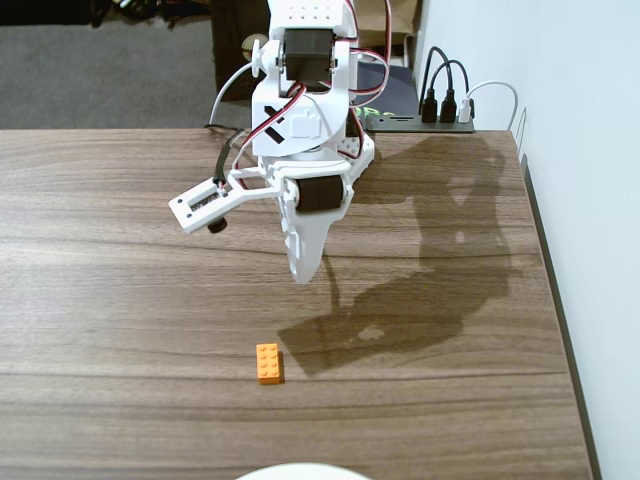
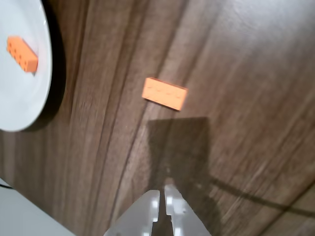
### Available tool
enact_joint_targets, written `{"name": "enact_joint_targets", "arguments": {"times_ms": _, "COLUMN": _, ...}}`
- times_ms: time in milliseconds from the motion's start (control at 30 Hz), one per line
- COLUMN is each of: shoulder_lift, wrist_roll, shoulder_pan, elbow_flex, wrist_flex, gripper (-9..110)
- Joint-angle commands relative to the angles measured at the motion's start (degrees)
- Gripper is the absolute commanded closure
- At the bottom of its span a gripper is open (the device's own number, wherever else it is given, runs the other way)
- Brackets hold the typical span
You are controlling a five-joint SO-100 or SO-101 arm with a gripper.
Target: Grasp a lego block and put it on the plate.
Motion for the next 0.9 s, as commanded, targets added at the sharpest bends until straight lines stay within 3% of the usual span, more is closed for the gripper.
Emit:
{"name": "enact_joint_targets", "arguments": {"times_ms": 0, "shoulder_lift": 5.2, "wrist_roll": 4.7, "shoulder_pan": 1.0, "elbow_flex": 2.7, "wrist_flex": -1.1, "gripper": 101}}
{"name": "enact_joint_targets", "arguments": {"times_ms": 400, "shoulder_lift": 21.7, "wrist_roll": 16.5, "shoulder_pan": 0.9, "elbow_flex": 18.8, "wrist_flex": -2.5, "gripper": 101}}
{"name": "enact_joint_targets", "arguments": {"times_ms": 867, "shoulder_lift": 41.8, "wrist_roll": 15.8, "shoulder_pan": 0.9, "elbow_flex": 30.7, "wrist_flex": 3.2, "gripper": 101}}
